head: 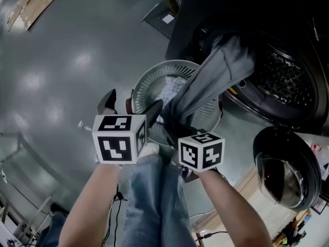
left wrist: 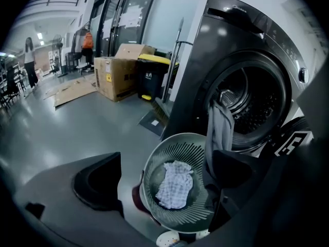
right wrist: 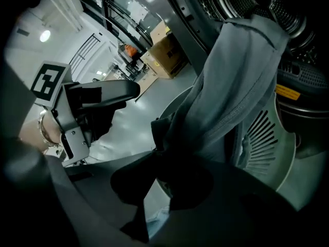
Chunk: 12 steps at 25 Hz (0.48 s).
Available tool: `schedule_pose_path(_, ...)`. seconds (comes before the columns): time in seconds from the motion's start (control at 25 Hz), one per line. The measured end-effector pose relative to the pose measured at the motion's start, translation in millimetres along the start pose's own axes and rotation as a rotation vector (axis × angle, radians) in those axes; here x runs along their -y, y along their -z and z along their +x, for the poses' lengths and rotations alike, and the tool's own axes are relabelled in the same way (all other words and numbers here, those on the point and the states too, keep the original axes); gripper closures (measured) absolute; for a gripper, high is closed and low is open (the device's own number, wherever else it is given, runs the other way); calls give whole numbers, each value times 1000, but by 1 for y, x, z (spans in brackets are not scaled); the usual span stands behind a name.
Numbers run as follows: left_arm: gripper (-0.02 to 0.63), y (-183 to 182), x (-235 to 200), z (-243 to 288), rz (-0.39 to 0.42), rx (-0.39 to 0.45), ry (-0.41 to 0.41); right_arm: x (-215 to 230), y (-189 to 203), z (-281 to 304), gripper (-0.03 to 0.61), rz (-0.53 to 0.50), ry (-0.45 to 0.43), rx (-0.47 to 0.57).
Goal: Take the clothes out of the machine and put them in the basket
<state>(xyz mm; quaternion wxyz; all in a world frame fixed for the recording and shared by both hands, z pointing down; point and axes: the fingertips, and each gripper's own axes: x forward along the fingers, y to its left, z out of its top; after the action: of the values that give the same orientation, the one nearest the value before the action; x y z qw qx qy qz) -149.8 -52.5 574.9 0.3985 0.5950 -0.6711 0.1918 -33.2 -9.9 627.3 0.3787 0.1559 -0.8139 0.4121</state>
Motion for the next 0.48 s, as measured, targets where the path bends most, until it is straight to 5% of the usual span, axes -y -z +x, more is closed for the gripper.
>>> schedule_pose_path(0.16, 51, -3, 3, 2, 12, -3, 4, 32, -4, -4, 462, -10, 99, 9)
schedule_pose_path(0.28, 51, -7, 6, 5, 17, 0, 6, 55, -9, -9, 215, 67, 127, 7)
schedule_pose_path(0.48, 51, -15, 13, 9, 21, -3, 13, 101, -35, -32, 152, 57, 262, 36)
